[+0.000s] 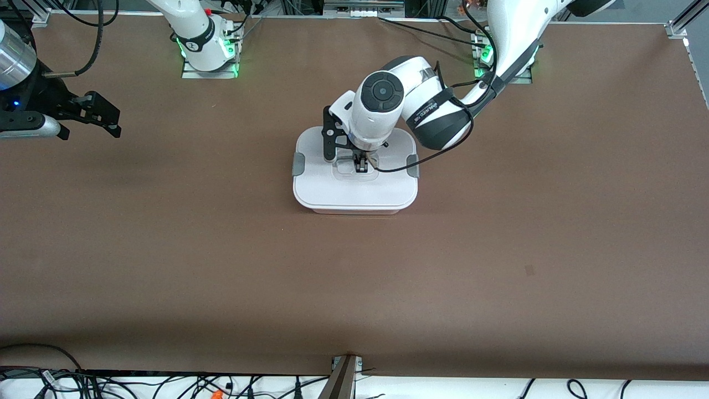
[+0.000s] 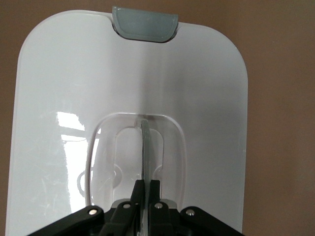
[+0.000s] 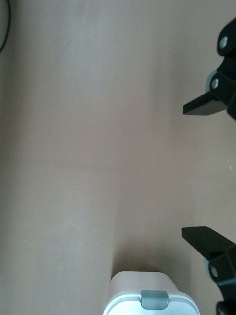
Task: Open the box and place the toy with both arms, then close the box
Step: 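Press the lid down onto the box with the left gripper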
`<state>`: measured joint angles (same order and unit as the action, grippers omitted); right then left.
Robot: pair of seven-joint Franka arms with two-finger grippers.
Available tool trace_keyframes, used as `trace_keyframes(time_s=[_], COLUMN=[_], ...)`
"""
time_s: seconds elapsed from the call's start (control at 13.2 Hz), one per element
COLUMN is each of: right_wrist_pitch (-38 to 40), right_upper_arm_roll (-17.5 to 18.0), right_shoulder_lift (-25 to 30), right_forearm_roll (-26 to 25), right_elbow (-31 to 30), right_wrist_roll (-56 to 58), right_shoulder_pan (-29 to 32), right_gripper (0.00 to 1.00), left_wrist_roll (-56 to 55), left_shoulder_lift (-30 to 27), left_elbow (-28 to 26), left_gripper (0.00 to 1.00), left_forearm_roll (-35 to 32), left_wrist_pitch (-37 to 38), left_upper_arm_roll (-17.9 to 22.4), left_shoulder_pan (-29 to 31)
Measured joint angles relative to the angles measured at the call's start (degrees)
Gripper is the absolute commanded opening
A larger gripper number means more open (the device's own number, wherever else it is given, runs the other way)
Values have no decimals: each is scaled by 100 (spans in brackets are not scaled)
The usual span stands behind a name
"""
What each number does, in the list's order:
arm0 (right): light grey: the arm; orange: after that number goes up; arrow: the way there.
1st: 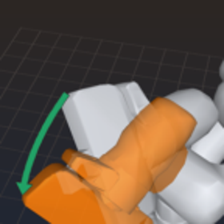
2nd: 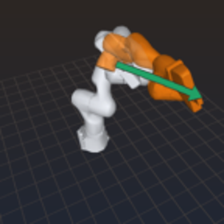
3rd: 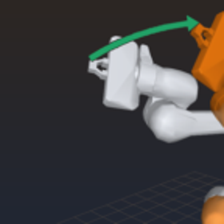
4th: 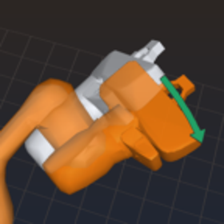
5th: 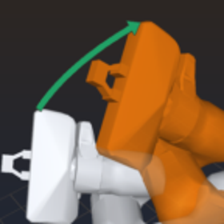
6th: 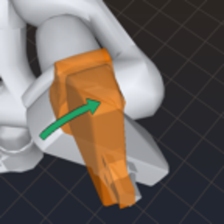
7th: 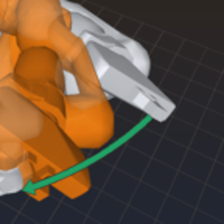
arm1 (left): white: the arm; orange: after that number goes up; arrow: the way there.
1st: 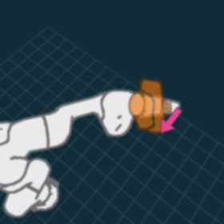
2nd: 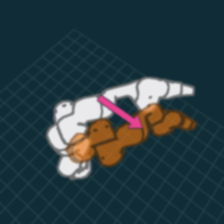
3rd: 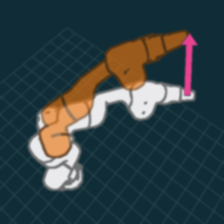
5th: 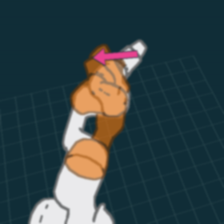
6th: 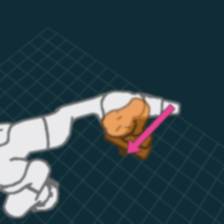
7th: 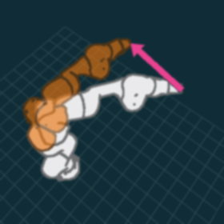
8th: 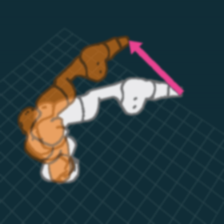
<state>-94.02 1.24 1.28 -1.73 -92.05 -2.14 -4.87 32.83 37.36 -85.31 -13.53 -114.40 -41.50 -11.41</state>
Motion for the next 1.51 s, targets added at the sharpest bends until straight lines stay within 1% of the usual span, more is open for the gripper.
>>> trace_keyframes(time_s=[0.3, 1.51], right_wrist_pitch=[-2, -7], right_upper_arm_roll=[0, 0], right_shoulder_lift=[0, -1], right_forearm_roll=[0, 0], right_elbow=[0, 1], right_wrist_roll=[0, 0], right_shoulder_pan=[0, 1], right_gripper=[100, 100], left_wrist_roll=[-365, -365], left_shoulder_lift=[-1, 36], left_elbow=[-3, 12], left_gripper=[0, 0], left_forearm_roll=[0, 0], left_wrist_pitch=[40, 8], left_upper_arm_roll=[-9, 13], left_shoulder_pan=[-37, -29])
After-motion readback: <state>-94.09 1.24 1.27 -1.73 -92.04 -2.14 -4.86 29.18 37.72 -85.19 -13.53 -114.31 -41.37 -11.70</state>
